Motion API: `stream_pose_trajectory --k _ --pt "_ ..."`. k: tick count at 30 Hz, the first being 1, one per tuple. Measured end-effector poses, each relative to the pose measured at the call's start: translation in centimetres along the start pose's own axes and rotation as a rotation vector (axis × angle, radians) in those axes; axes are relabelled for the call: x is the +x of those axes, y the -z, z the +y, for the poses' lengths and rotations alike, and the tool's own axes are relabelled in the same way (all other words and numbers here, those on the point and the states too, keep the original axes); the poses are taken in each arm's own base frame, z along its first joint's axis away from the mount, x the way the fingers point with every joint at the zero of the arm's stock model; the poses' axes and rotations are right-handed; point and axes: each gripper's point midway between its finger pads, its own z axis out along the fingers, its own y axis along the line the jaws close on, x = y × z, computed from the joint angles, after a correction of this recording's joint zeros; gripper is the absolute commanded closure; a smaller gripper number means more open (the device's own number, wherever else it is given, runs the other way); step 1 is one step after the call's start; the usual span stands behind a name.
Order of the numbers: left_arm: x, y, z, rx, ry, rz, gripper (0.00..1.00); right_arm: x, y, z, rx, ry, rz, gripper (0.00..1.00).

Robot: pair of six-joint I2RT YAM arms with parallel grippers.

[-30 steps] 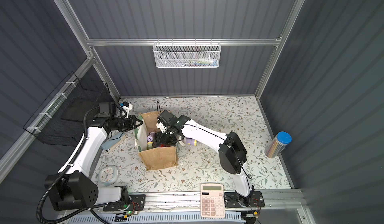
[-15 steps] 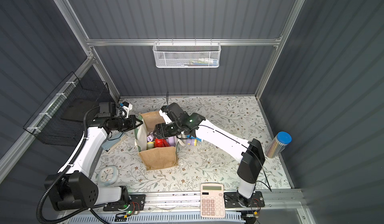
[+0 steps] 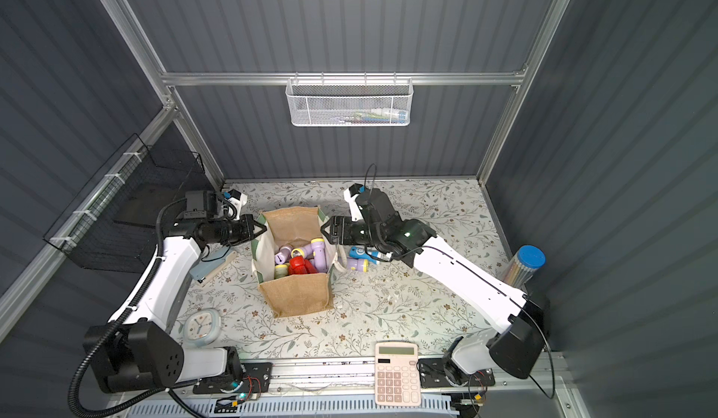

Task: Put the flashlights into the tote bags
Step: Pick up the flashlight from the center of the board.

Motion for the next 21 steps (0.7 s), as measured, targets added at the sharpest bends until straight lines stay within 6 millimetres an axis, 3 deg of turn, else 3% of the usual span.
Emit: stream_pose_trajectory --k 8,15,21 --pt "0.0 0.0 0.1 -0.006 0.000 -0.002 1.00 -0.3 1.2 -5.6 0.089 -0.190 -0.083 0.20" --pt "0.0 0.0 0.1 -0.006 0.000 -0.001 1.00 1.3 0.3 -9.5 0.149 -0.370 -0.071 0.20" --pt "0.0 0.0 0.2 -0.010 0.000 -0.002 1.00 3.4 -1.8 -11.5 0.169 -0.517 -0.041 0.21"
